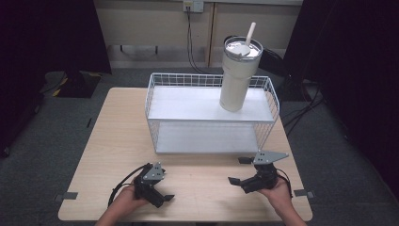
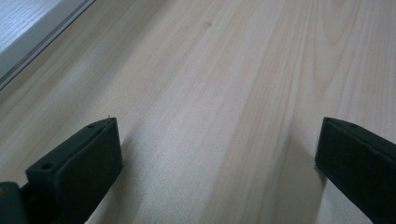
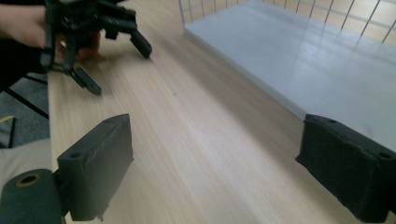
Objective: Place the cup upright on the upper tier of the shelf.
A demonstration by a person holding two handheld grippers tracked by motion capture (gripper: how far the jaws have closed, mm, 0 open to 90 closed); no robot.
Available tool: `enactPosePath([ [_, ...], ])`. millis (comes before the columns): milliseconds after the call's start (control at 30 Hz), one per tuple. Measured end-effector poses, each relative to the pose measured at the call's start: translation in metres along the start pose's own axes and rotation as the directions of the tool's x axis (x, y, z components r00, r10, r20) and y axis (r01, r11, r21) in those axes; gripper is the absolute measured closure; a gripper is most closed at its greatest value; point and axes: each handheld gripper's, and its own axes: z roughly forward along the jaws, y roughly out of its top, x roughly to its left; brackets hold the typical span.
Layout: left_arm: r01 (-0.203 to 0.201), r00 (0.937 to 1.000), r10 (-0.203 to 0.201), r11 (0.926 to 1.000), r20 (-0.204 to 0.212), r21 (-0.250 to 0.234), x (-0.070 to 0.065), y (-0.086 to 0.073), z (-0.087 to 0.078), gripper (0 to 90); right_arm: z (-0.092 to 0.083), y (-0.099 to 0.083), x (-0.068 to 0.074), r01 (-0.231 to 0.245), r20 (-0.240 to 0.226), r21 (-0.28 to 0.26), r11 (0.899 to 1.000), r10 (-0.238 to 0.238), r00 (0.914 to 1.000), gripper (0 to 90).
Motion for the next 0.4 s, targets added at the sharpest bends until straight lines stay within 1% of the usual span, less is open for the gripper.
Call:
enactPosePath([
  [67, 0.0, 1.0, 0.0, 1.0, 0.0, 0.0, 0.0, 0.0, 0.0, 0.0, 0.003, -0.007, 0.0, -0.007, -0.011, 0.005, 1.0, 0.007, 0.9999, 9.3],
  [167, -0.001, 1.0, 0.001, 1.0, 0.0, 0.0, 0.0, 0.0, 0.0, 0.0, 0.008, -0.018, 0.0, -0.02, -0.012, 0.015, 1.0, 0.021, 0.9997, 9.3],
  [200, -0.001, 1.0, 0.001, 1.0, 0.0, 0.0, 0.0, 0.0, 0.0, 0.0, 0.008, -0.018, 0.0, -0.02, -0.012, 0.015, 1.0, 0.021, 0.9997, 9.3],
  [233, 0.0, 1.0, 0.0, 1.0, 0.0, 0.0, 0.0, 0.0, 0.0, 0.0, 0.012, -0.026, 0.0, -0.021, 0.0, 0.03, 0.999, 0.021, 0.9998, 9.3],
  [267, -0.001, 1.0, 0.001, 1.0, 0.0, 0.0, 0.0, 0.0, 0.0, 0.0, 0.014, -0.028, 0.001, -0.019, 0.004, 0.039, 0.999, 0.019, 0.9998, 9.3],
  [300, -0.001, 1.0, 0.001, 1.0, 0.0, 0.001, 0.0, 0.0, 0.0, 0.0, 0.017, -0.032, 0.001, -0.014, 0.011, 0.058, 0.998, 0.013, 0.9998, 9.3],
  [333, -0.001, 1.0, 0.001, 1.0, 0.0, 0.001, 0.0, 0.0, 0.0, 0.0, 0.02, -0.036, 0.002, 0.001, 0.017, 0.091, 0.996, -0.003, 0.9999, 9.3],
  [400, -0.001, 1.0, 0.001, 1.0, 0.0, 0.001, 0.0, 0.0, 0.0, 0.0, 0.025, -0.04, 0.005, 0.042, 0.024, 0.143, 0.989, -0.046, 0.9987, 9.3],
])
